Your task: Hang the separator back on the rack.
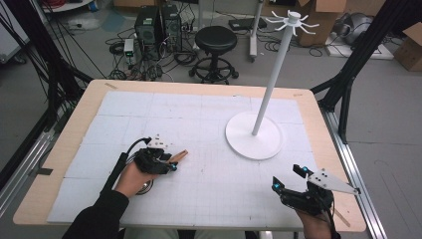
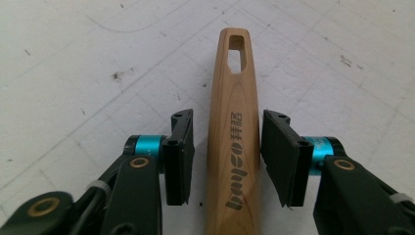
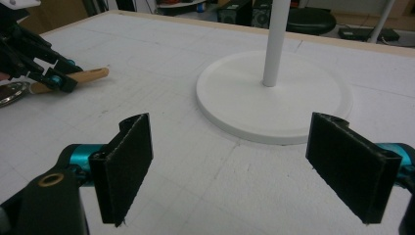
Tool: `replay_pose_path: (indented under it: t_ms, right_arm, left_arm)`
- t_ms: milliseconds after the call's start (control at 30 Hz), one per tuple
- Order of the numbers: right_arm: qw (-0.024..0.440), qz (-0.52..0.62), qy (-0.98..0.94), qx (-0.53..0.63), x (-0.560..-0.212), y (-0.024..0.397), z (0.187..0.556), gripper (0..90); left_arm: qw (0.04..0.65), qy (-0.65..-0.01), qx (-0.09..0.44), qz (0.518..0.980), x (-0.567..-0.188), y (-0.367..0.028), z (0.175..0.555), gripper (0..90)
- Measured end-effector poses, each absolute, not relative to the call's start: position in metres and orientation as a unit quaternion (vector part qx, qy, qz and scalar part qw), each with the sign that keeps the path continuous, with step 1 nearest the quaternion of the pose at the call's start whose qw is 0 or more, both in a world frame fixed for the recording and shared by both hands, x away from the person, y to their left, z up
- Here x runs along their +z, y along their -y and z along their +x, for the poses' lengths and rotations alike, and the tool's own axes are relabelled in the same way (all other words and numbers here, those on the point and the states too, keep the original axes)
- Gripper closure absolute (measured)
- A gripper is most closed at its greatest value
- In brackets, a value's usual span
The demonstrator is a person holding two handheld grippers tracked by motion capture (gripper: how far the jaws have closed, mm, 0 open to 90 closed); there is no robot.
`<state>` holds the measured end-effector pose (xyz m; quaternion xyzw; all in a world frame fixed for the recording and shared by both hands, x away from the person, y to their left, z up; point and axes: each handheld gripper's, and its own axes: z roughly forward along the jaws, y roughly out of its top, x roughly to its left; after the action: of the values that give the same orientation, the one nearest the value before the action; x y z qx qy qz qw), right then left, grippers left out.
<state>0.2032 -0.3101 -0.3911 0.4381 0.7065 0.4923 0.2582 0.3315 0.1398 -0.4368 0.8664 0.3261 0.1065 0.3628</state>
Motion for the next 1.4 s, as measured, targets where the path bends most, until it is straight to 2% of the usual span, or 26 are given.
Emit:
replay_pose_path:
  t_ms: [233, 733, 1033, 1400]
  right_arm:
    - [0.257, 0.441, -0.705, 0.493, -0.391, 0.311, 0.203, 16.2]
    - [0.258, 0.442, -0.703, 0.493, -0.391, 0.312, 0.203, 16.3]
    - [0.258, 0.442, -0.701, 0.497, -0.39, 0.312, 0.202, 16.2]
    - [0.228, 0.425, -0.701, 0.525, -0.386, 0.305, 0.202, 16.2]
  left_arm:
    - [0.355, -0.321, 0.119, 0.87, -0.436, -0.139, 0.329, 66.3]
    - [0.357, -0.342, 0.112, 0.862, -0.435, -0.14, 0.329, 67.2]
    - [0.401, -0.343, 0.119, 0.841, -0.42, -0.15, 0.32, 67.3]
    - [0.483, -0.315, 0.135, 0.806, -0.394, -0.158, 0.297, 67.3]
